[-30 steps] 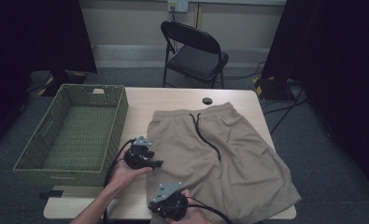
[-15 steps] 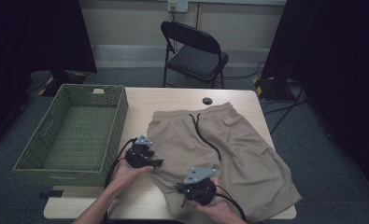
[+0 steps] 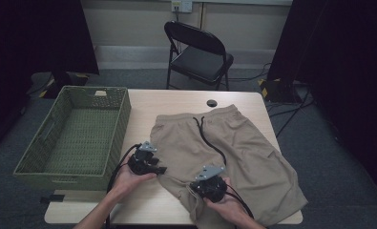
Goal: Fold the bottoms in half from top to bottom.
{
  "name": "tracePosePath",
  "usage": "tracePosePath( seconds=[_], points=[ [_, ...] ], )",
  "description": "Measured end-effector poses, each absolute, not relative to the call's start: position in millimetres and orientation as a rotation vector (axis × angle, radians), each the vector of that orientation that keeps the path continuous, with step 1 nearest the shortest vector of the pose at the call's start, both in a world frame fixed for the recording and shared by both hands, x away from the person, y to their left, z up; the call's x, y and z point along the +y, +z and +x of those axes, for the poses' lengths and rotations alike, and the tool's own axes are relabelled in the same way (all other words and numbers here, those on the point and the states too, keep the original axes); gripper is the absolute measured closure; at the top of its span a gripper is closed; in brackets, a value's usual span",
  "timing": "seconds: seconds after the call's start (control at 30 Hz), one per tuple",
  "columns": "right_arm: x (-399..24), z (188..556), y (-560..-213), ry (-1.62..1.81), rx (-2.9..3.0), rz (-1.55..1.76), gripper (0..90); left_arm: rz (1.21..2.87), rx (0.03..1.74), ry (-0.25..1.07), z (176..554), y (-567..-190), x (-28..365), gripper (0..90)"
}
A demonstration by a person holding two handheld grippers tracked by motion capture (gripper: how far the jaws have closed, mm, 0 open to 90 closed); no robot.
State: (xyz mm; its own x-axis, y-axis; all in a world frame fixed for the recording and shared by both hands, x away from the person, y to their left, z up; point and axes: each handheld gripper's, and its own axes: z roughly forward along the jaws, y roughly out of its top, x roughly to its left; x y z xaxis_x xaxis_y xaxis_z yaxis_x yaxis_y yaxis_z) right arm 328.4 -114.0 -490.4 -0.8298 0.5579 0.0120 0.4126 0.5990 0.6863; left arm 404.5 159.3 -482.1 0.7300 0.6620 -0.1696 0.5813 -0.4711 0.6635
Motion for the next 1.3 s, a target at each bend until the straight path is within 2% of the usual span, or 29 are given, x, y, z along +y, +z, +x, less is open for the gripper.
tracePosePath(
  seconds=[0.2,0.53,0.63,0.7,0.83,0.9,1.07,1.17,1.2,1.3],
  points=[
    [-129.4,312.8,-490.1,1.074,2.668,0.782,88.8,2.078,1.021,0.182,415.7,-472.6,168.3,41.8],
    [-140.0,298.3,-487.8,1.047,2.697,0.758,88.8,2.082,1.06,0.26,433.0,-471.8,170.8,37.3],
    [-140.4,299.3,-488.1,1.055,2.699,0.756,88.7,2.034,1.151,0.28,440.1,-473.5,179.3,36.1],
    [-140.7,300.3,-488.3,1.062,2.705,0.757,88.7,2.116,1.123,0.312,445.6,-471.8,173.7,35.5],
    [-140.4,300.2,-488.2,1.059,2.703,0.755,88.7,2.059,1.144,0.324,452.8,-475.8,173.3,36.0],
    [-140.2,299.5,-488.2,1.057,2.699,0.754,88.7,2.104,1.149,0.337,455.3,-482.3,170.8,35.7],
    [-140.1,300.3,-488.5,1.063,2.701,0.75,88.7,2.098,1.166,0.319,459.7,-489.7,173.1,34.7],
    [-140.1,300.6,-488.5,1.066,2.703,0.749,88.7,2.122,1.147,0.37,458.9,-491.9,168.8,34.2],
    [-140.0,300.5,-488.7,1.068,2.701,0.75,88.7,2.14,1.132,0.396,458.3,-492.2,167.3,34.7],
    [-139.1,300.2,-488.9,1.067,2.696,0.752,88.7,2.166,1.067,0.386,454.2,-490.9,161.5,54.1]
  ],
)
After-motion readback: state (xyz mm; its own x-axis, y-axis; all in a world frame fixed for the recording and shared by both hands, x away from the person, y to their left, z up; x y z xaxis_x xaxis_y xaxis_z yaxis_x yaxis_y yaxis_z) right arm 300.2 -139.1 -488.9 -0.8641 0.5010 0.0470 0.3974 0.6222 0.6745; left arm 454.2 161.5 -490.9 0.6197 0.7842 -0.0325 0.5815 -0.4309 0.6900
